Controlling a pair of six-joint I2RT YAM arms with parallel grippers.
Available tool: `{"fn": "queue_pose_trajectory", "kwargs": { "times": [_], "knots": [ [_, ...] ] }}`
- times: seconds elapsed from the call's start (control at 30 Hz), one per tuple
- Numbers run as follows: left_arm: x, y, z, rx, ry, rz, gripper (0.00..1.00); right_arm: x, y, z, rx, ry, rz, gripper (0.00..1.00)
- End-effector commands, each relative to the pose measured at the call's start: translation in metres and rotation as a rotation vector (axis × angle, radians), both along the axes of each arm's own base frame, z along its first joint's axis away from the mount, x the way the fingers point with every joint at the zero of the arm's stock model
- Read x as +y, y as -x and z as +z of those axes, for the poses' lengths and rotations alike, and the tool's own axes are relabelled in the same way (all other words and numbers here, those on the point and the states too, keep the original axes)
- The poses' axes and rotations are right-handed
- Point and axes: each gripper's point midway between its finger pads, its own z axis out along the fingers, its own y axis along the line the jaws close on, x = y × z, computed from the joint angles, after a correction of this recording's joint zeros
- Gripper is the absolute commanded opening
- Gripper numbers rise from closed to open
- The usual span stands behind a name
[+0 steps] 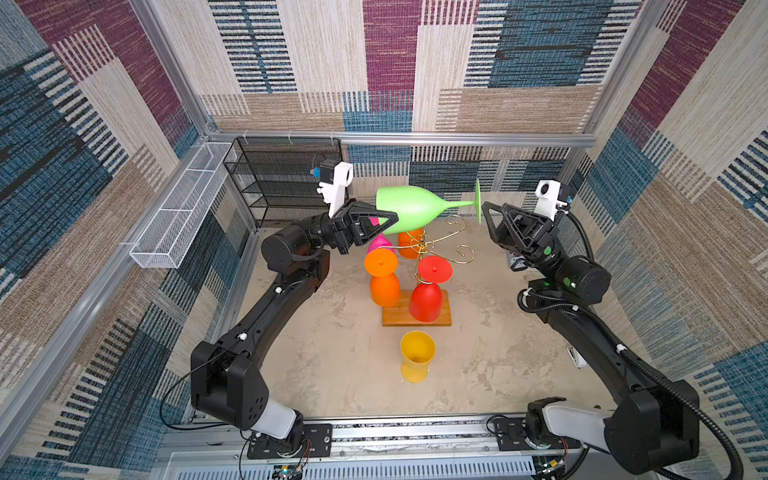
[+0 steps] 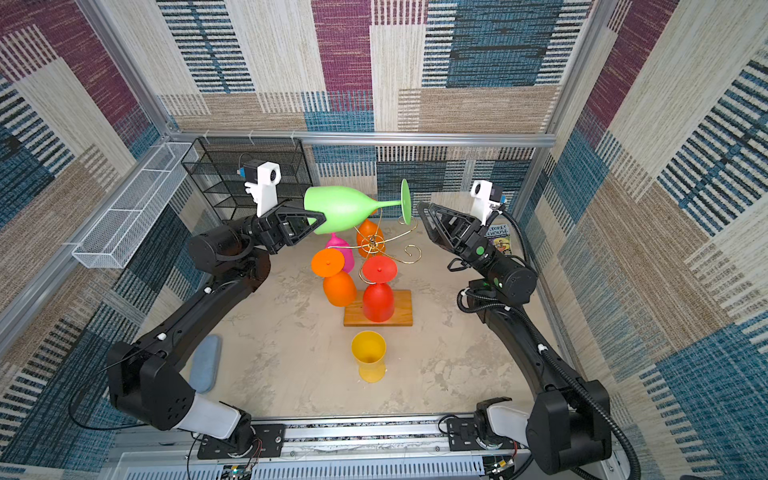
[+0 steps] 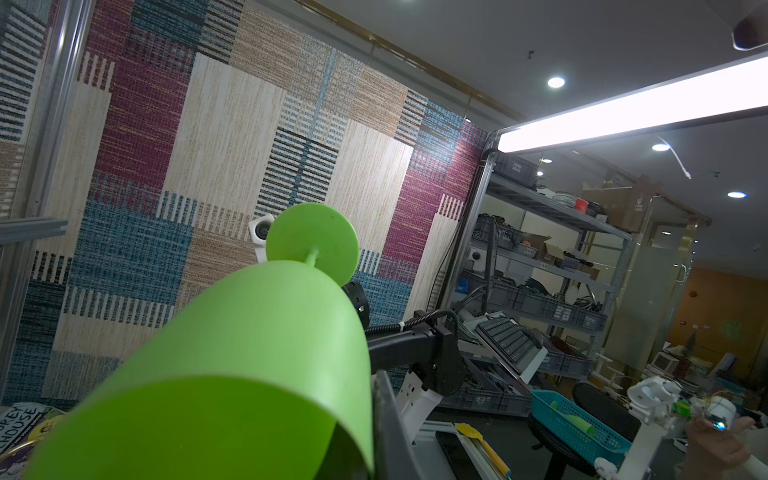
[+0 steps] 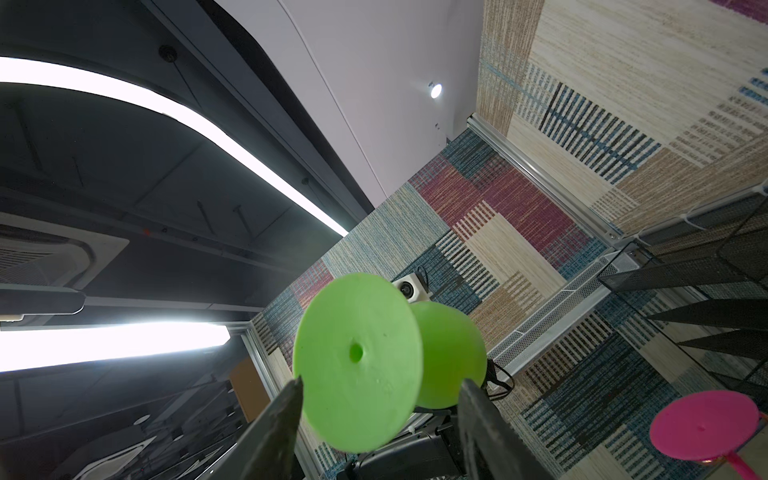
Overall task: Take the wine glass off the wine glass rack
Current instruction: 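Grasp the green glass's bowl with the left gripper beside the right gripper, then open the right gripper and draw it back while the left gripper holds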
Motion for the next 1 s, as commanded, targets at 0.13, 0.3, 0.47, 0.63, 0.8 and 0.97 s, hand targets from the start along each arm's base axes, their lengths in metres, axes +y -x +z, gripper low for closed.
{"fn": "queue_pose_trajectory", "kwargs": {
  "times": [0.13,0.3,0.47,0.63,0.8,0.97],
  "knots": [
    [0.005,0.010,0.013,-0.035,0.026,0.013,0.00,-0.016,-0.006,-0.006,0.012,0.124,-0.239,0.72],
    [0.001,0.002,0.009,-0.023,-0.009,0.054,0.00,-0.040,-0.010,-0.008,0.055,0.251,-0.550,0.73],
    [-0.008,-0.007,-0.003,-0.008,-0.107,0.144,0.00,-0.072,-0.007,-0.008,0.101,0.357,-0.820,0.73],
    [-0.006,0.002,-0.006,-0.025,-0.201,0.262,0.00,-0.095,-0.003,-0.017,0.143,0.421,-0.979,0.73],
    [0.011,0.024,0.000,-0.059,-0.248,0.380,0.00,-0.104,-0.005,-0.030,0.176,0.459,-1.040,0.74],
    [0.051,0.030,-0.003,-0.073,-0.354,0.693,0.00,-0.108,-0.010,-0.040,0.197,0.490,-1.064,0.74]
  ]
}}
